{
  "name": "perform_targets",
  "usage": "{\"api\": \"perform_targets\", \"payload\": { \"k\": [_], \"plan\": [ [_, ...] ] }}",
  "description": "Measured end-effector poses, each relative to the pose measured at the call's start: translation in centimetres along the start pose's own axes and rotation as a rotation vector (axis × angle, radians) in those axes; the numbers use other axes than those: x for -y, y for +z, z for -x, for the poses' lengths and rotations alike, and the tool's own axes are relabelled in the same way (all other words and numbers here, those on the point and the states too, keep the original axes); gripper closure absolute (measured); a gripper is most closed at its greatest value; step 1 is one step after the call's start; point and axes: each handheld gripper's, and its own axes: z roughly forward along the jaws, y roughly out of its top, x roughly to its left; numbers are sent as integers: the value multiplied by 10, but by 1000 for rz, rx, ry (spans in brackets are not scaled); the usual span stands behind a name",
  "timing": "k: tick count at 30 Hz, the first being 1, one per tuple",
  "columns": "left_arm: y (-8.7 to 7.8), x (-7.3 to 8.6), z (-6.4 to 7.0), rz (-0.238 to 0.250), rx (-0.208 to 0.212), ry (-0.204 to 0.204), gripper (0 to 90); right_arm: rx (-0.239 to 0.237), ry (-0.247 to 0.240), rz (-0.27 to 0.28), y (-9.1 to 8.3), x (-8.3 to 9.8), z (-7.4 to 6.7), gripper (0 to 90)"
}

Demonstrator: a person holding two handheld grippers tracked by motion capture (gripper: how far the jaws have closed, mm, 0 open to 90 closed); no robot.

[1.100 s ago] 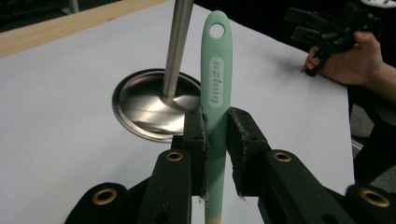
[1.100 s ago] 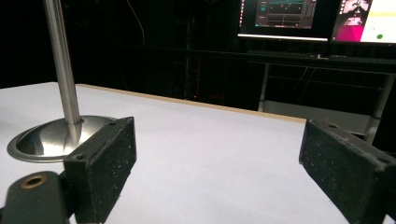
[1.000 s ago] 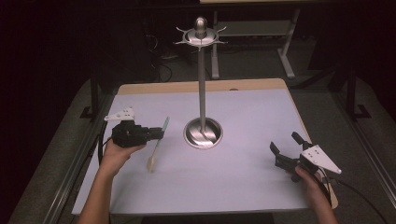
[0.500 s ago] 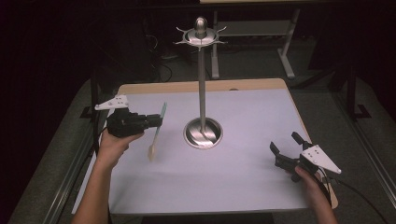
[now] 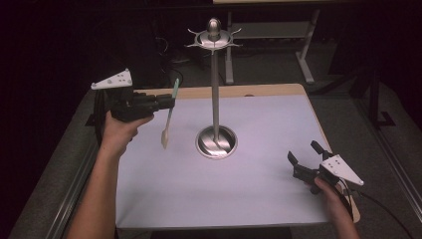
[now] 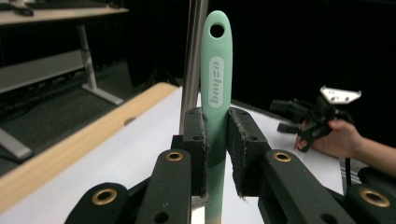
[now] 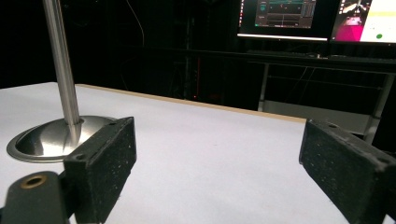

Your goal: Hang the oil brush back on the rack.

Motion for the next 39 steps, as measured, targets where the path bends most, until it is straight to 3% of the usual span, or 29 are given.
{"api": "perform_targets", "payload": {
  "k": [9, 18, 24, 39],
  "plan": [
    [4, -34, -3, 47, 16, 30, 776, 0, -1, 0, 0, 0, 0, 104],
    [5, -57, -5, 75, 28, 46, 776, 0, 1, 0, 0, 0, 0, 104],
    [6, -64, -6, 84, 34, 49, 776, 0, 1, 0, 0, 0, 0, 104],
    [15, -66, -11, 73, 45, 48, 776, 0, 4, 1, 0, 0, 0, 104]
  ]
}}
